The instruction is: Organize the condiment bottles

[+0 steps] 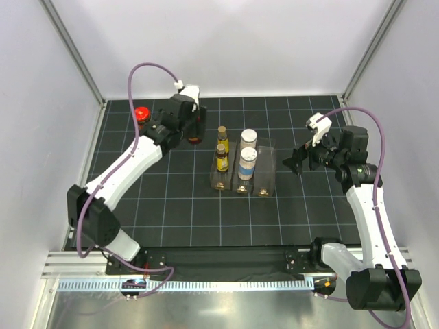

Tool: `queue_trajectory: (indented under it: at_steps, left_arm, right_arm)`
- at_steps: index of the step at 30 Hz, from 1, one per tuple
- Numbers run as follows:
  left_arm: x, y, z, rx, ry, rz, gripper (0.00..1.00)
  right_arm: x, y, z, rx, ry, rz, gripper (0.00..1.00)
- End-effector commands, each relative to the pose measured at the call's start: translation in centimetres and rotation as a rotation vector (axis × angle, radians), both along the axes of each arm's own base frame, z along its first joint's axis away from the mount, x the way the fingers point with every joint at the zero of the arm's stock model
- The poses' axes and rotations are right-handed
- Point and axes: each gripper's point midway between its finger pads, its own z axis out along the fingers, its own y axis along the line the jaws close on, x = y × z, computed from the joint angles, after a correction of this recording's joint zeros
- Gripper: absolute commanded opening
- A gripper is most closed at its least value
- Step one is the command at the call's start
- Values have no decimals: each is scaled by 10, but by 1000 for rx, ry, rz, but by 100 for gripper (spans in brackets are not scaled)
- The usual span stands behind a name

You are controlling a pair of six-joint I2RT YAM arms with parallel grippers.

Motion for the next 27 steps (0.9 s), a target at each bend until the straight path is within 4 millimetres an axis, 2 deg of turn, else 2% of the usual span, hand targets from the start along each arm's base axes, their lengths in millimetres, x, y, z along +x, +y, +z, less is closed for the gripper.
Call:
queue_trajectory:
  at_steps: [1,2,3,4,6,7,9,10,12,13,14,15,16,17,18,19,20,21,23,25,27]
  left_arm:
    - [-9,-27,81,-110,-228,-50,0]
    - [-15,-35,85,-122,-225,-72,0]
    - [-26,-52,91,-138,-228,-123,0]
    - [-31,-60,100,-154,-238,-148,0]
    - [-46,-85,106,-175,-231,-218,0]
    - [-51,-94,117,-189,-244,-242,0]
    - [-59,-111,125,-204,-250,-284,0]
    - [-67,-128,132,-216,-256,-323,0]
    - [-73,-144,138,-226,-260,-359,0]
    - [-75,-158,131,-218,-244,-384,0]
    - [-77,-165,140,-231,-259,-396,0]
    - [-77,-171,141,-235,-258,-406,0]
    - [-79,-185,132,-229,-239,-431,0]
    - [-80,-192,133,-232,-238,-443,0]
    - [-80,-199,143,-250,-255,-455,0]
    - [-81,-206,144,-255,-256,-466,0]
    - [-82,-220,134,-247,-238,-489,0]
    - [-82,-227,143,-263,-252,-498,0]
    - [-79,-244,129,-250,-232,-520,0]
    - [-76,-253,134,-270,-243,-526,0]
    - [-71,-267,126,-279,-233,-540,0]
  right_arm:
    - [6,-6,12,-14,-69,-34,100]
    - [7,-9,11,-18,-68,-54,100]
    - [8,-11,12,-20,-71,-69,100]
    - [9,-13,14,-21,-81,-79,100]
    - [11,-18,14,-21,-84,-111,99]
    - [12,-20,15,-24,-89,-122,100]
    - [16,-28,16,-30,-89,-174,100]
    - [18,-34,16,-33,-93,-206,100]
    - [24,-46,18,-33,-99,-289,100]
    - [26,-52,19,-31,-101,-316,100]
    - [26,-54,19,-27,-101,-330,100]
    - [27,-57,20,-19,-103,-350,100]
    - [27,-60,20,-15,-100,-363,100]
    - [28,-62,20,-13,-102,-372,99]
    - [28,-64,22,-11,-107,-385,100]
    - [29,-66,22,-12,-110,-394,100]
    - [29,-68,23,-12,-113,-405,100]
    - [29,-70,23,-8,-109,-420,100]
    - [30,-78,23,-11,-112,-455,100]
    - [31,-86,26,-4,-122,-505,100]
    - [32,-94,29,-4,-136,-544,100]
